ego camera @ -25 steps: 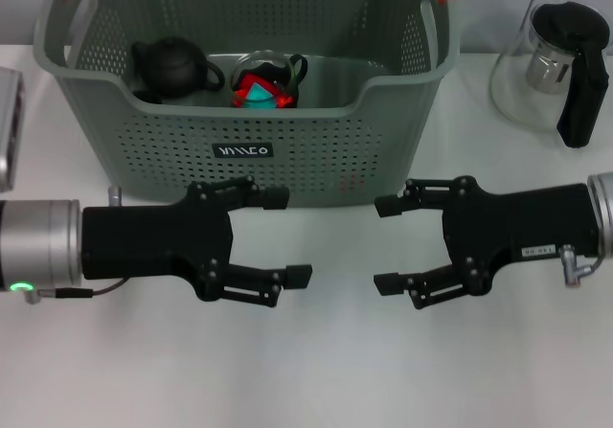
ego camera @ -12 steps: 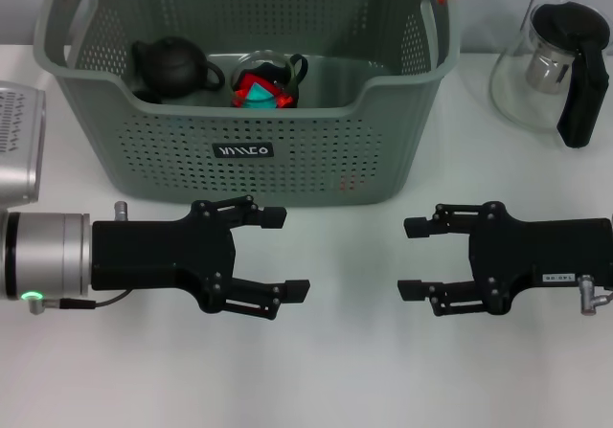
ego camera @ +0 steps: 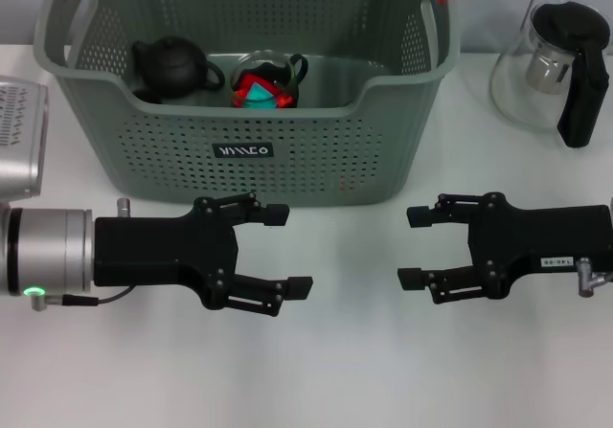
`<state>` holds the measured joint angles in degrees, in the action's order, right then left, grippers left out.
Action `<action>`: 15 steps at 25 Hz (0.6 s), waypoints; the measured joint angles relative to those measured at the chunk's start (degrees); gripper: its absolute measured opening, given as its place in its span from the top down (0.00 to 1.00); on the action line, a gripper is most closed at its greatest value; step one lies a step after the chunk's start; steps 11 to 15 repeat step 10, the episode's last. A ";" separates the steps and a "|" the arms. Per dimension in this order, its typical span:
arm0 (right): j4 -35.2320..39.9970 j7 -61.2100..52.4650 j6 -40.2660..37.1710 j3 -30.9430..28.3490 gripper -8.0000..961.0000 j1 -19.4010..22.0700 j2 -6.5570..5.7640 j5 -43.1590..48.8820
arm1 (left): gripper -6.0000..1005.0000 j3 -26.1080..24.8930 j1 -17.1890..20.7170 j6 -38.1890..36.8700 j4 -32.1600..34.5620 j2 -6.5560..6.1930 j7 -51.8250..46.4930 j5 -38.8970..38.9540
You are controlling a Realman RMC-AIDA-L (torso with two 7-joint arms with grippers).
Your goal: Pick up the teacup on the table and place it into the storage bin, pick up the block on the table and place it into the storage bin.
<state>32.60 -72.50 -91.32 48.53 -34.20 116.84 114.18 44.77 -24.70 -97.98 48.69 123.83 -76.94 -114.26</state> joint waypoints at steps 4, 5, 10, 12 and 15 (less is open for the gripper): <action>-0.01 0.17 -0.17 -0.26 0.09 0.03 -0.08 0.22 | 0.04 0.17 -0.23 0.06 0.00 0.00 0.00 0.00; -0.01 0.26 -0.23 -0.30 0.09 0.09 -0.09 0.22 | 0.04 0.17 -0.25 0.04 0.00 0.00 0.00 0.00; -0.03 0.75 -0.28 -0.23 0.09 0.29 -0.04 0.24 | 0.04 0.16 -0.26 -0.18 0.00 -0.11 -0.91 0.00; -0.03 0.75 -0.28 -0.23 0.09 0.29 -0.04 0.24 | 0.04 0.16 -0.26 -0.18 0.00 -0.11 -0.91 0.00; -0.03 0.75 -0.28 -0.23 0.09 0.29 -0.04 0.24 | 0.04 0.16 -0.26 -0.18 0.00 -0.11 -0.91 0.00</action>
